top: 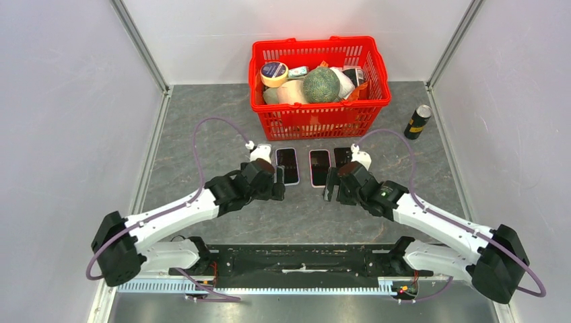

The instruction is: Put the phone into the phone case

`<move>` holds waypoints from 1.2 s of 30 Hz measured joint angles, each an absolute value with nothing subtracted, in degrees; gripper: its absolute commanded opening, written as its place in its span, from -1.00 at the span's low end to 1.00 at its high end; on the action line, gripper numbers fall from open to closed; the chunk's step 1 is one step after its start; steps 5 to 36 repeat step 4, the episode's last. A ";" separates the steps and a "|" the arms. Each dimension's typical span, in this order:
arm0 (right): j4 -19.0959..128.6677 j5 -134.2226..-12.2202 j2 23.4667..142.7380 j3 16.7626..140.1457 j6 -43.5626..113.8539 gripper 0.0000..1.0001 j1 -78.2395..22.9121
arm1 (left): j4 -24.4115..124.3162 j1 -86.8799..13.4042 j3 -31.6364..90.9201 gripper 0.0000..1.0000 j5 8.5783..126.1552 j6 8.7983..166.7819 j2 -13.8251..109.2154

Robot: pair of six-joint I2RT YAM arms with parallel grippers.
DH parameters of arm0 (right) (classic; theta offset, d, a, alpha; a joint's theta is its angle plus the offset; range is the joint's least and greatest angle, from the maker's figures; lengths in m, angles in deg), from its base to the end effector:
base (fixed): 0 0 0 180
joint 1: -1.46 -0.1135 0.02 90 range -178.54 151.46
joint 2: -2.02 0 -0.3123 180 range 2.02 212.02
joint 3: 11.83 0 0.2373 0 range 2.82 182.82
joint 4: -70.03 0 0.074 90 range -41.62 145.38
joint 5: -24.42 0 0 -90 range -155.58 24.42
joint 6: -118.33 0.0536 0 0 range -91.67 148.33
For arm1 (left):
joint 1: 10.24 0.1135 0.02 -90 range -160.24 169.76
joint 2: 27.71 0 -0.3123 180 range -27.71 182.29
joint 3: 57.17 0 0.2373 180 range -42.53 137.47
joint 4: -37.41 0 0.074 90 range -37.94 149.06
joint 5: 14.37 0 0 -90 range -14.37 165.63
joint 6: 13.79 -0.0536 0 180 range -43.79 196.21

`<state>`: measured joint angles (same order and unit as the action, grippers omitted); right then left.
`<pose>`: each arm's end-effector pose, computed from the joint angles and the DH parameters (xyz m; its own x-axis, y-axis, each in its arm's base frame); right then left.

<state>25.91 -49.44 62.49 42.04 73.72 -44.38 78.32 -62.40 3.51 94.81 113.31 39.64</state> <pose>0.1370 0.1196 0.2608 -0.7820 0.1763 -0.5978 -0.0139 0.9540 0.2996 0.1486 -0.1625 0.2822 -0.7291 0.0099 -0.6843 0.2133 0.9534 -0.2135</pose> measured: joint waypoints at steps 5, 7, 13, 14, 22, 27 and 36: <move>26.17 -48.76 63.30 42.41 73.76 0.94 -44.10 | 78.75 -62.40 2.03 0.81 95.22 113.49 35.38; 26.17 -48.76 63.30 42.41 73.76 0.94 -44.10 | 78.75 -62.40 2.03 0.81 95.22 113.49 35.38; 26.17 -48.76 63.30 42.41 73.76 0.94 -44.10 | 78.75 -62.40 2.03 0.81 95.22 113.49 35.38; 26.17 -48.76 63.30 42.41 73.76 0.94 -44.10 | 78.75 -62.40 2.03 0.81 95.22 113.49 35.38; 26.17 -48.76 63.30 42.41 73.76 0.94 -44.10 | 78.75 -62.40 2.03 0.81 95.22 113.49 35.38; 26.17 -48.76 63.30 42.41 73.76 0.94 -44.10 | 78.75 -62.40 2.03 0.81 95.22 113.49 35.38; 26.17 -48.76 63.30 42.41 73.76 0.94 -44.10 | 78.75 -62.40 2.03 0.81 95.22 113.49 35.38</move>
